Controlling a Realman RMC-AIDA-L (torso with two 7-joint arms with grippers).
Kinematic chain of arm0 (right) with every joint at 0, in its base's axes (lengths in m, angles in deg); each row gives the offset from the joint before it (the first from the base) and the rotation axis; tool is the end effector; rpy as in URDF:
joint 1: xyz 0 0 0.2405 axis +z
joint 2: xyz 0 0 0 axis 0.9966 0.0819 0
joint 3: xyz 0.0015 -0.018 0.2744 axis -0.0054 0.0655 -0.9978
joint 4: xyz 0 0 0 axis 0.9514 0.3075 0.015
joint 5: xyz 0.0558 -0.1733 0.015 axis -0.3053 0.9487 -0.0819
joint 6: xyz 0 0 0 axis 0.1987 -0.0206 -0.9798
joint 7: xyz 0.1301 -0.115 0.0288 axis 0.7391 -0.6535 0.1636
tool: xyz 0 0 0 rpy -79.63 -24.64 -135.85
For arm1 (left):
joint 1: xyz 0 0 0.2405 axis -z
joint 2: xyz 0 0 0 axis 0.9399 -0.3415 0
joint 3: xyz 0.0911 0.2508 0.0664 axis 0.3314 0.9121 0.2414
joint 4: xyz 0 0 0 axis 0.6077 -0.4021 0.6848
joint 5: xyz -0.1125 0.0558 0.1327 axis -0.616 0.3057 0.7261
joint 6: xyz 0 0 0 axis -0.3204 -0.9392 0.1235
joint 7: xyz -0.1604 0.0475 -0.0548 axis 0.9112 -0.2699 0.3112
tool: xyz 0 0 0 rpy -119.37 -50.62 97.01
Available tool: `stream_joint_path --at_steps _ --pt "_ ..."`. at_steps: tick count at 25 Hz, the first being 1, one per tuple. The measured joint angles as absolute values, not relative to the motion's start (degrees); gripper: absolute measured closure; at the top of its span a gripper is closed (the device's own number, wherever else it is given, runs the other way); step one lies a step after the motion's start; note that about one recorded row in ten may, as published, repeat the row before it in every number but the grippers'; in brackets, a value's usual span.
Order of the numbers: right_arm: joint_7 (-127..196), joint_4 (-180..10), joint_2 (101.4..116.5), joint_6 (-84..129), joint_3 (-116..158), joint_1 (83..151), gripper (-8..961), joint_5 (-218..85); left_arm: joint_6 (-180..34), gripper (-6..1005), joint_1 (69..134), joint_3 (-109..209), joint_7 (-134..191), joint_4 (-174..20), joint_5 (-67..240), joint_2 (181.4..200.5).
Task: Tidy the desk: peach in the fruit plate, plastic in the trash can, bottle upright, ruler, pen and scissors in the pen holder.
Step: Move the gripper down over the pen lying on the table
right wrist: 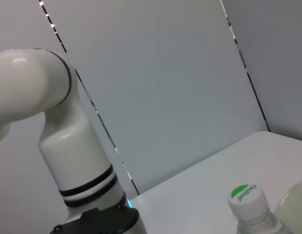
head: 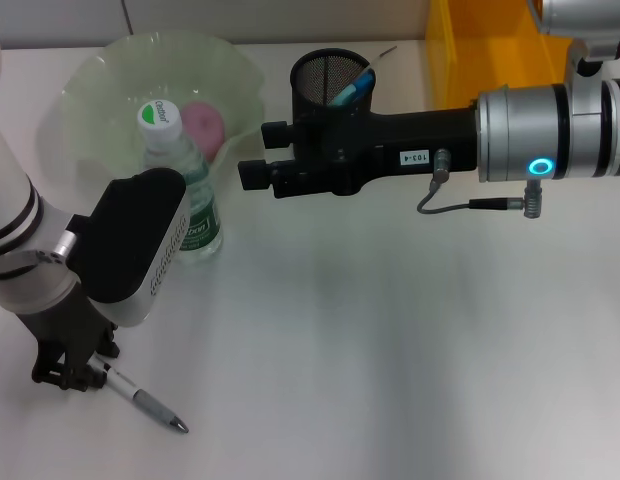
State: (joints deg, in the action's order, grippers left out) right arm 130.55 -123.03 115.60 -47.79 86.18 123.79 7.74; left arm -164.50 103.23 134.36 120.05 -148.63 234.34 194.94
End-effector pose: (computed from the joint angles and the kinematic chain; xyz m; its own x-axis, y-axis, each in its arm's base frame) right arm 0.1299 0.3490 -0.0783 0.7377 -0.4155 -0.5321 -0.4220 -0.8990 0.1171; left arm -0.2695 0.2971 -0.0411 0.6865 -0.2830 -0.6698 -0.1741 -0.9583 0.2265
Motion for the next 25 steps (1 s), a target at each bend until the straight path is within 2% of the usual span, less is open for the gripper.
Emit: stream_joint_path --at_steps 16,21,25 --pt "130.6 -123.1 115.50 -48.0 86.2 123.8 166 7.7 -164.5 725 103.6 135.7 122.4 -148.2 234.5 195.03" --pt "130.6 -123.1 115.50 -48.1 86.2 123.8 166 7.7 -164.3 806 103.6 135.7 122.7 -148.2 235.1 195.03" --pt "130.6 -123.1 115.50 -48.1 86.2 123.8 166 7.7 -164.2 807 103.6 135.8 122.8 -148.1 235.1 195.03"
